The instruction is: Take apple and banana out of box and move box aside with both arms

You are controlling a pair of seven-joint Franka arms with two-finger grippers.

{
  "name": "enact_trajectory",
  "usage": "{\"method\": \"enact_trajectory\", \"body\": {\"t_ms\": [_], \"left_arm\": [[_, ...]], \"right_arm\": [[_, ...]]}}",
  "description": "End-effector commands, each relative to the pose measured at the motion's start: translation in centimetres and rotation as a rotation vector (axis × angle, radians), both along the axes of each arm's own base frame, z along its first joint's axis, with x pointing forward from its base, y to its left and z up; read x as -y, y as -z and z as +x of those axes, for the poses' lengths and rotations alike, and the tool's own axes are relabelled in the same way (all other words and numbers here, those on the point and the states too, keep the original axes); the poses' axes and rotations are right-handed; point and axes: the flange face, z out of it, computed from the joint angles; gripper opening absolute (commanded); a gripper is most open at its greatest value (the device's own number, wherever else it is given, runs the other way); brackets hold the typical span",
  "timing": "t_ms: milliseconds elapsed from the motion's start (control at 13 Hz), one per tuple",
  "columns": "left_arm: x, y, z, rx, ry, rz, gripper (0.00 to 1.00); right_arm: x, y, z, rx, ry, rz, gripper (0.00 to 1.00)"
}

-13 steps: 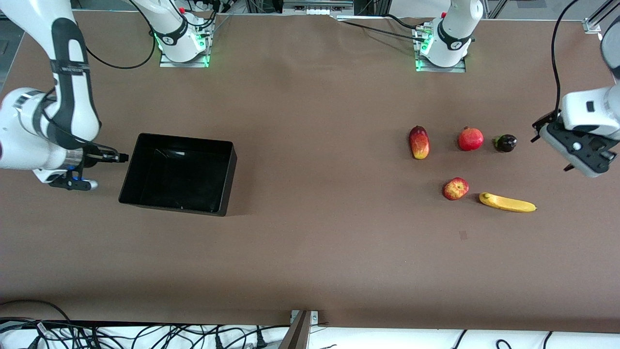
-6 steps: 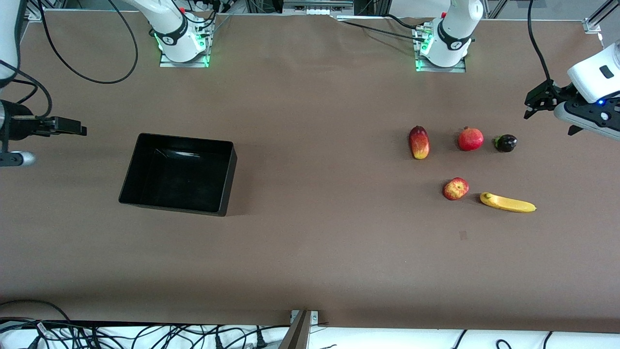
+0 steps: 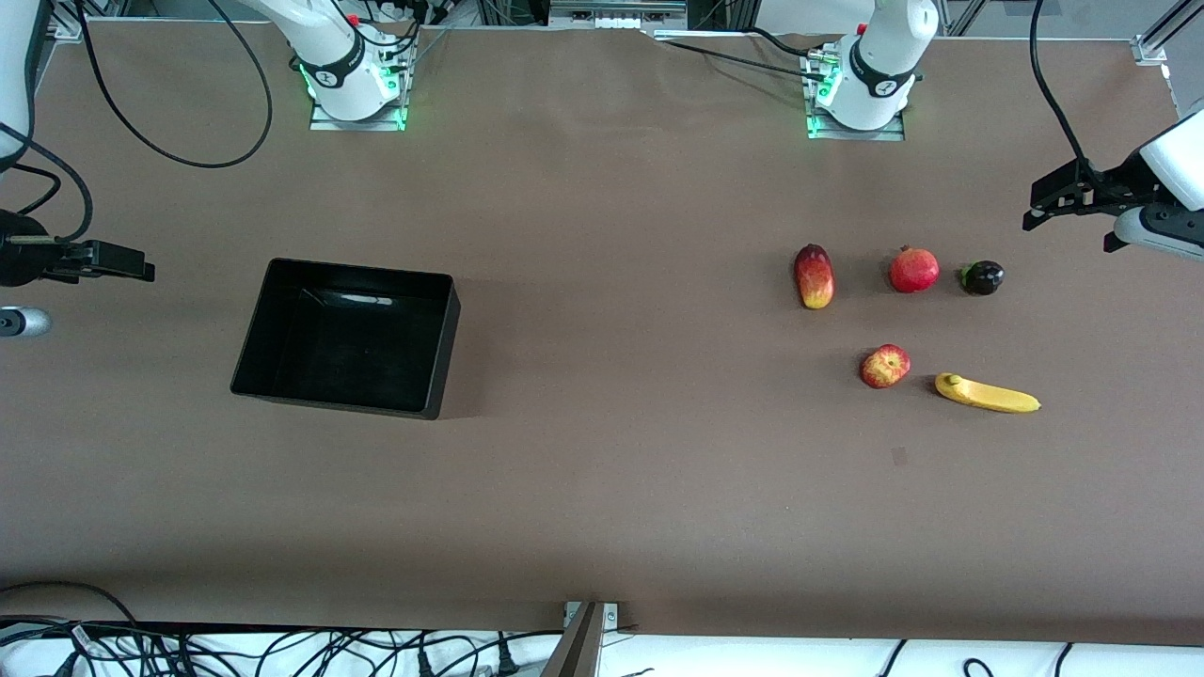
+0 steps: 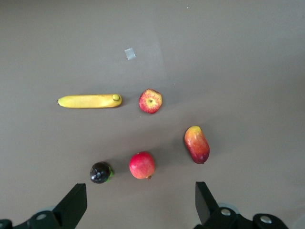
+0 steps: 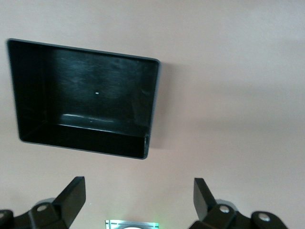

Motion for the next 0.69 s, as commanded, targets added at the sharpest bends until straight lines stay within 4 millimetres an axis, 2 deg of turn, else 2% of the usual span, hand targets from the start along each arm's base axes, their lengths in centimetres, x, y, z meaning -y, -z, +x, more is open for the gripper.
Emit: {"method": "enact_trajectory", "body": {"t_ms": [0, 154, 308, 462, 615], "left_arm": [[1.0, -0.4, -0.4, -0.012, -0.058, -0.014, 1.0], [1.0, -0.4, -0.3, -0.005, -0.063, -0.012, 1.0], [1.0, -0.2, -0.1, -0.01, -0.095, -0.007, 1.0], [1.1, -0.2, -0.1, -0.012, -0.135, -0.003, 1.0], [1.4, -0.2, -0.1, -0.014, -0.15, -0.001, 1.0]], "right_arm": [[-0.7, -2.8, -2.9, 0.017, -0.009, -0.039, 1.0], [-1.3, -2.5, -4.9, 0.058, 0.068, -0.04, 1.0], [-1.6, -1.9, -6.8, 0.15, 0.063, -0.037, 1.0], [-2.4, -2.1, -6.7, 0.155, 0.048, -0.035, 1.0], [-2.0, -2.0, -6.6, 0.145, 0.048, -0.025, 1.0]]}}
